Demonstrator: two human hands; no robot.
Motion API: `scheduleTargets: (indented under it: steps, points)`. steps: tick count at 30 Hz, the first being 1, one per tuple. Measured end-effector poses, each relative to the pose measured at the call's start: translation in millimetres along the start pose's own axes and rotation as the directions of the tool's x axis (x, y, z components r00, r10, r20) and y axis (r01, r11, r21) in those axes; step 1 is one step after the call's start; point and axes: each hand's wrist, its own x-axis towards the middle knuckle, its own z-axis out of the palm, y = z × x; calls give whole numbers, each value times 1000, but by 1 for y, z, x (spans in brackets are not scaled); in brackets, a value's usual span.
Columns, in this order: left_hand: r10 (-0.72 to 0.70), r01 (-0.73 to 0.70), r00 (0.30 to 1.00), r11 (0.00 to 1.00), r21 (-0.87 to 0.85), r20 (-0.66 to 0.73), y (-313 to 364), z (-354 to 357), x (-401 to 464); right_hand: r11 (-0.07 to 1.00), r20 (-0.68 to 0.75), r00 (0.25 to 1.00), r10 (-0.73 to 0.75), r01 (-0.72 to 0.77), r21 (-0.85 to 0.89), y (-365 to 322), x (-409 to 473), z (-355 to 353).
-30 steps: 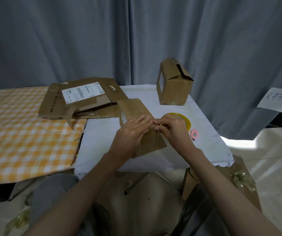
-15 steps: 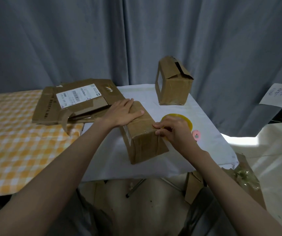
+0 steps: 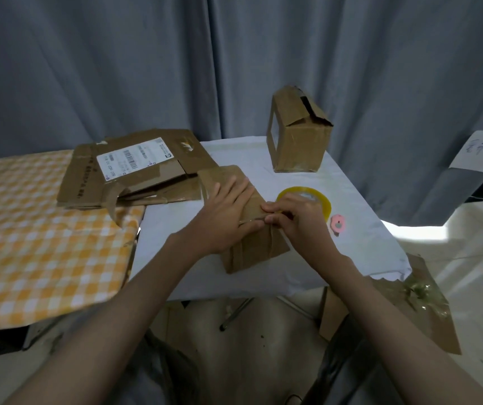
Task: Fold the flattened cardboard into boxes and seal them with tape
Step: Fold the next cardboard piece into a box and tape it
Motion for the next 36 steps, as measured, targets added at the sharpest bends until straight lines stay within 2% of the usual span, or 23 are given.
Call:
scheduleTargets:
  steps: [3,5,7,9,11,13,15,16,17,19,20,22,25,29,31,34,36]
  points:
    - [71,-70,997,997,-43,15,0,-8,4,1000,-22,999,24,-25,-19,-6,1,2]
    - [107,-118,993,949,-293,-56,4,-21,3,996,-38,996,85,-86,-3,-7,3,-3]
    - [-5,-127,974,818,-561,-227,5,-33,-3,965,-76,967,242,-233,119,-13,7,-12]
    - [-182,-102,915,758,-644,-359,0,-43,-12,836,-107,873,476,-412,362,-19,16,-26]
    - [-322,2,860,777,-630,-394,-11,-47,-20,643,-69,753,654,-505,576,-20,25,-39]
    - [-455,112,819,724,-681,-349,-27,-47,-24,455,30,666,745,-540,708,-15,31,-44]
    - [-537,170,822,548,-819,-188,-40,-45,-27,279,143,587,797,-567,775,-11,33,-41]
    - [-535,194,838,475,-858,-107,-44,-43,-28,203,199,548,813,-587,784,-9,33,-37]
    - [-515,217,855,457,-863,-58,-46,-41,-30,146,246,514,822,-606,782,-8,31,-34]
    - [-506,214,859,483,-849,-72,-46,-40,-32,71,317,459,830,-650,756,-5,28,-27]
    - [-522,192,846,489,-851,-109,-46,-40,-33,78,339,450,827,-687,722,-3,26,-24]
    - [-546,172,819,525,-833,-175,-45,-41,-34,183,346,467,814,-771,610,3,18,-17]
    - [-546,260,827,580,-772,-132,-49,-38,-35,374,265,519,812,-813,446,10,9,-8]
    - [-532,314,842,617,-721,-89,-59,-32,-31,656,154,678,719,-735,172,14,4,-5]
    - [-510,331,859,624,-708,-48,-60,-35,-33,710,136,742,657,-669,220,13,5,-8]
    - [-486,361,874,665,-654,-12,-60,-39,-35,668,122,773,622,-606,431,-5,12,-20]
    - [-478,350,877,697,-626,-42,-58,-41,-35,650,158,775,612,-607,458,-18,21,-28]
